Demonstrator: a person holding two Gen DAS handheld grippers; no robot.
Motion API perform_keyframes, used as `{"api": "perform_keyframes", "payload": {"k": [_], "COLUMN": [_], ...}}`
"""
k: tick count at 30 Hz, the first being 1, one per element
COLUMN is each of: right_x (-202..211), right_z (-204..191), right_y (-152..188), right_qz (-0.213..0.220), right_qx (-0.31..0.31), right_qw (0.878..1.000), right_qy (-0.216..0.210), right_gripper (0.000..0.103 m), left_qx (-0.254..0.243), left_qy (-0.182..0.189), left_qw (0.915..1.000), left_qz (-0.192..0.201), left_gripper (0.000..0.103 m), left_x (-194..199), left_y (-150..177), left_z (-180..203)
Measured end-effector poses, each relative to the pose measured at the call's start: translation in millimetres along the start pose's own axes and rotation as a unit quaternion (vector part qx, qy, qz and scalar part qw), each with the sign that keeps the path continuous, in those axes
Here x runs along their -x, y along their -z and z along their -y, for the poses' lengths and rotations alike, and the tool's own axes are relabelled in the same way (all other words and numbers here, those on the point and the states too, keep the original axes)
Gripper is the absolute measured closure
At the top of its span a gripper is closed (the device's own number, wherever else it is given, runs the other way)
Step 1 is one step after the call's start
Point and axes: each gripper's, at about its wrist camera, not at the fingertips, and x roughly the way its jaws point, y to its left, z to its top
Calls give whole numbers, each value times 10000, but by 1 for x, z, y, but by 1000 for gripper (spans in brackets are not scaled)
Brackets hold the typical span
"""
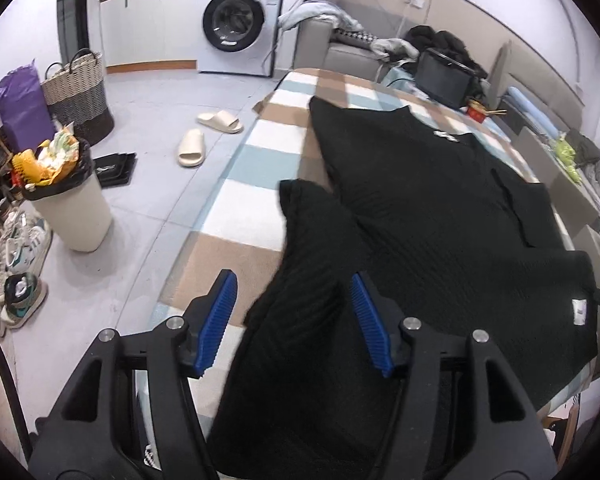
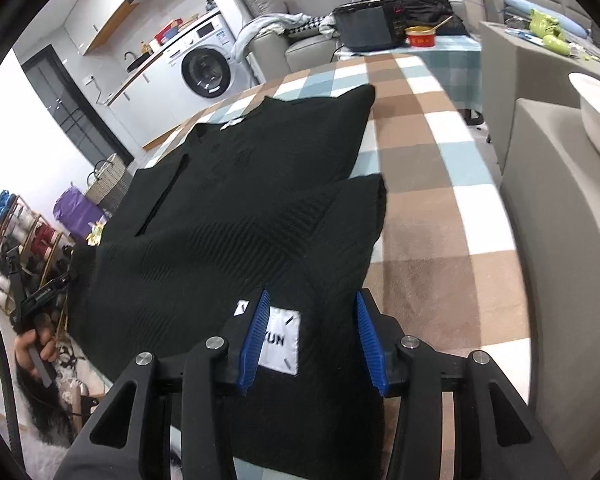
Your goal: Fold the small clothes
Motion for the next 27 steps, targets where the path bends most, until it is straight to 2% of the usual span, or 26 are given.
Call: {"api": "perform_keyframes", "payload": {"k": [7, 11, 14, 17, 18, 22, 27], "right_x": [17, 10, -1, -5, -5, -2, -4], "right_z": [-17, -13, -4, 2, 2, 3, 1], "right_y": [8, 9, 10, 12, 13, 13, 12], "right_qz": [107, 62, -61, -46, -31, 5, -17], "right_qx": [336, 316, 201, 132, 144, 112, 104], "right_qw": [9972, 9980, 9987, 9989, 9989, 9989, 9990], "right_qy": [-659, -551, -456, -455, -450, -459, -424], "right_gripper": [58, 58, 58, 66, 69, 69, 69], "left_qx": [-122, -130, -90, -145, -167, -362, -727], "left_qy": [381, 335, 240, 188, 216, 515, 753], "left_qw": [9991, 9993, 9996, 9996, 9996, 9980, 9941], "left_qz": [102, 102, -83, -128, -123, -76, -265], "left_gripper": [67, 68, 68, 68, 68, 67, 67], "left_x": [8, 10, 5, 4, 6, 14, 13], "left_y": [-2, -1, 0, -1, -1, -1, 5], "left_z": [16, 18, 14, 13, 13, 21, 37]}}
